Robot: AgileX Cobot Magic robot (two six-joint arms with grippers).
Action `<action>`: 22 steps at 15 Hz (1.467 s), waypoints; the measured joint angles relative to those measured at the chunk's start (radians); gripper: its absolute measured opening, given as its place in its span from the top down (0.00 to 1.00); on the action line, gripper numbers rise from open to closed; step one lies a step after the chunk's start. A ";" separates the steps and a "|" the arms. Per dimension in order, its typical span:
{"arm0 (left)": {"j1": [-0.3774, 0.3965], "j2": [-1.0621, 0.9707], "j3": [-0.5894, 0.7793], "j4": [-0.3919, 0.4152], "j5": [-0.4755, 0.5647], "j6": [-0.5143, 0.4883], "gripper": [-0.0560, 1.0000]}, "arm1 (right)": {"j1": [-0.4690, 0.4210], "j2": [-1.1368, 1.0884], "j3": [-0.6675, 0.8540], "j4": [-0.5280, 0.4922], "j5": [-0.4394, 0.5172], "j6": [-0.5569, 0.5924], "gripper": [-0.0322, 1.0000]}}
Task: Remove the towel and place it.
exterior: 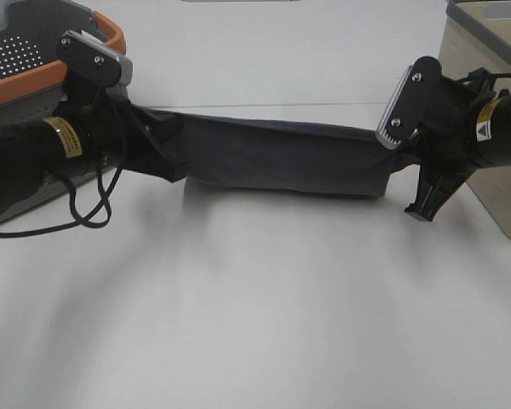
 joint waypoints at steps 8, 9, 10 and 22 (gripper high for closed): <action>0.001 -0.003 0.175 0.012 -0.002 -0.007 0.95 | 0.103 0.137 0.217 0.000 -0.181 0.000 0.95; 0.001 -0.003 0.175 0.012 -0.002 -0.007 0.95 | 0.109 0.168 0.217 0.000 -0.185 0.000 0.95; 0.001 -0.003 0.175 0.016 -0.002 -0.007 0.95 | 0.110 0.191 0.217 0.000 -0.199 0.000 0.95; 0.001 -0.234 0.179 0.288 0.331 -0.493 0.27 | 0.110 -0.078 0.220 0.046 0.052 0.156 0.30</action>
